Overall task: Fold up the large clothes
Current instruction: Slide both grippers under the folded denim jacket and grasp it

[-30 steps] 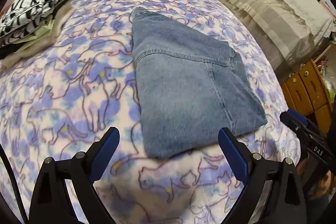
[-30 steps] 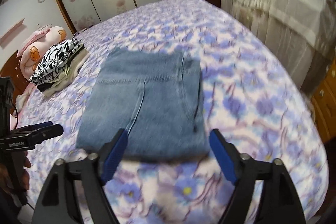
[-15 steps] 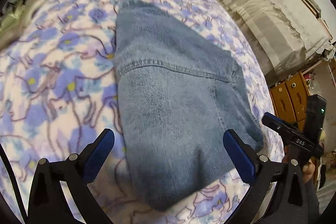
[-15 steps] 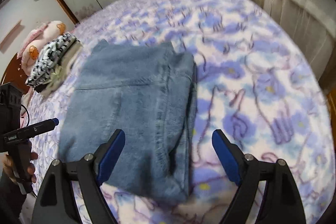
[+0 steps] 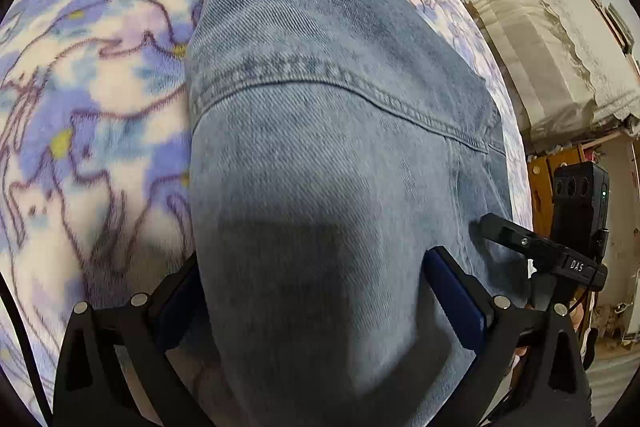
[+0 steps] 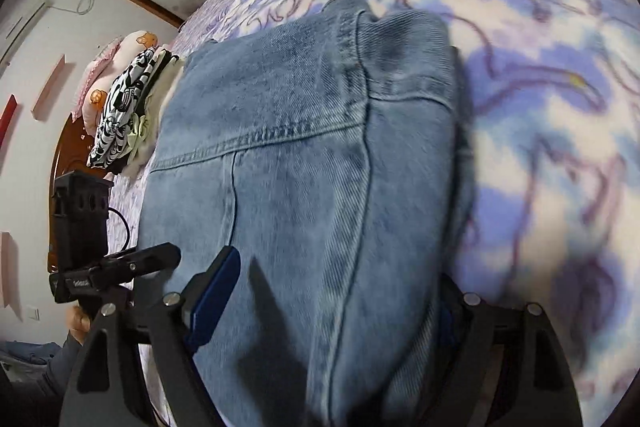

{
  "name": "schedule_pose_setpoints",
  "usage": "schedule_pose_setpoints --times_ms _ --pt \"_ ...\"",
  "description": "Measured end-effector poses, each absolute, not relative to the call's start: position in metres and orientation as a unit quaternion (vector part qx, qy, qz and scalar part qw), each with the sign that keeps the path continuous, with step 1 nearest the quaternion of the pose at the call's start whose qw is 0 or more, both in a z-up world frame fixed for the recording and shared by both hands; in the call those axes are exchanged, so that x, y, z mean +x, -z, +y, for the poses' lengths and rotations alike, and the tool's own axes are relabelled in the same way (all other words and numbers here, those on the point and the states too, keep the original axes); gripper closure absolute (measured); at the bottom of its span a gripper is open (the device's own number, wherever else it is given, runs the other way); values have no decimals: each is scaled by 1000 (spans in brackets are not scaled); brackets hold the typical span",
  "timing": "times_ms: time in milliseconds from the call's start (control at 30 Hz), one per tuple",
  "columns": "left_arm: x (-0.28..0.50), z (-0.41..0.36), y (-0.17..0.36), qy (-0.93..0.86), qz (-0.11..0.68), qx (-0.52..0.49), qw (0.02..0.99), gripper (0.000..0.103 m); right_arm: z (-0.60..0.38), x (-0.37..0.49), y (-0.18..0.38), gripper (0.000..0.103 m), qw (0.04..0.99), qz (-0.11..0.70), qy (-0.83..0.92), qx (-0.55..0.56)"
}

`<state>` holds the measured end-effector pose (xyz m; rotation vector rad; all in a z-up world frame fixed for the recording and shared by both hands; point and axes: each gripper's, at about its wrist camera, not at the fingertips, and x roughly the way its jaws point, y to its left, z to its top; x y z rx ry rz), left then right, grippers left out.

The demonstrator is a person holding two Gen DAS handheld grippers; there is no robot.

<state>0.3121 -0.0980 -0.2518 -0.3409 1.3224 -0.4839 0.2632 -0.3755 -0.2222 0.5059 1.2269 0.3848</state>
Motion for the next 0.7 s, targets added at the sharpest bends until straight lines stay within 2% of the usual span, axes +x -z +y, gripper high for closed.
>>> schedule_pose_setpoints --times_ms 100,367,500,633,700 --pt "315 -102 254 226 605 -141 751 0 -372 268 226 22 769 570 -178 228" --pt "319 -114 256 225 607 -123 752 1 -373 266 228 49 779 567 -156 218" --pt "320 -122 252 223 601 -114 759 11 -373 263 224 62 787 560 -151 209" --pt "314 -130 239 211 581 -92 781 27 -360 257 212 75 809 545 -126 183" --pt "309 -134 231 206 570 -82 791 36 -350 252 202 78 823 535 -114 155"
